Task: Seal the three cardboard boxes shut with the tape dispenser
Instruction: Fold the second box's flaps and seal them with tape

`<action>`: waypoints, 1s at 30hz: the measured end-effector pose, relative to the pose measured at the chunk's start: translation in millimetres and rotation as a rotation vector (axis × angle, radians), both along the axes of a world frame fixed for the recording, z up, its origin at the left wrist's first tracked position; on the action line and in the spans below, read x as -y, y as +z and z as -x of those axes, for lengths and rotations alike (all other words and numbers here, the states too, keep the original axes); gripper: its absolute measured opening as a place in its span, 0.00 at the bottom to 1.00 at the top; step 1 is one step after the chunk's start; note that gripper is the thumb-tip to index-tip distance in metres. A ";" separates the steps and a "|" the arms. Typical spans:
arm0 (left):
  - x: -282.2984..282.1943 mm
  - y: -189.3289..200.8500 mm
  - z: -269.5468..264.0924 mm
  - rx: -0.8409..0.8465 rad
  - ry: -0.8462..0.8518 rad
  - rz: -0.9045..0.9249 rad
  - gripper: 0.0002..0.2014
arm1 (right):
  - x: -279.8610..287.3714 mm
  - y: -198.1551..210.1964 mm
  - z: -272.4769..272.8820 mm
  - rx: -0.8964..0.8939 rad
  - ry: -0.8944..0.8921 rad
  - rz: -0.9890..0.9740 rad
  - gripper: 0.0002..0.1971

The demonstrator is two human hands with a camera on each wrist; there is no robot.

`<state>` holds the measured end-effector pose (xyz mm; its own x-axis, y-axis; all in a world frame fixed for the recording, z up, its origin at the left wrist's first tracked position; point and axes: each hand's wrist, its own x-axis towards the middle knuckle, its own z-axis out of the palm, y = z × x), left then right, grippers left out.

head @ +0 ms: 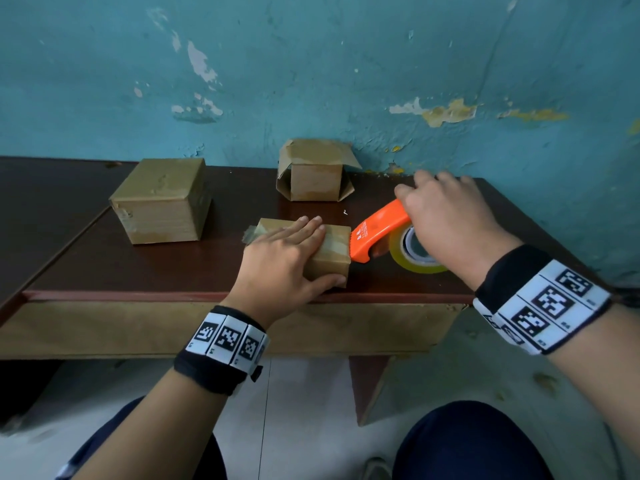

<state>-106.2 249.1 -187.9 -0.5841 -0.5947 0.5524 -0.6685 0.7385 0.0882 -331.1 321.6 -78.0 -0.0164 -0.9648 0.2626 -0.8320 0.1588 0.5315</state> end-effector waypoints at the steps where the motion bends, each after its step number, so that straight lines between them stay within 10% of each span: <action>1: 0.0 -0.1 0.0 0.003 0.002 0.003 0.44 | -1.9 -1.9 1.0 -0.018 0.005 -0.018 0.20; 30: -2.3 -1.6 1.5 0.043 0.032 0.035 0.44 | 6.0 -10.8 -11.6 -0.244 0.151 -0.249 0.22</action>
<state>-107.8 251.4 -189.5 -0.5886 -0.5941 0.5482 -0.6943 0.7189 0.0337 -319.5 315.6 -88.8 0.1653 -0.9862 -0.0017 -0.6804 -0.1153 0.7238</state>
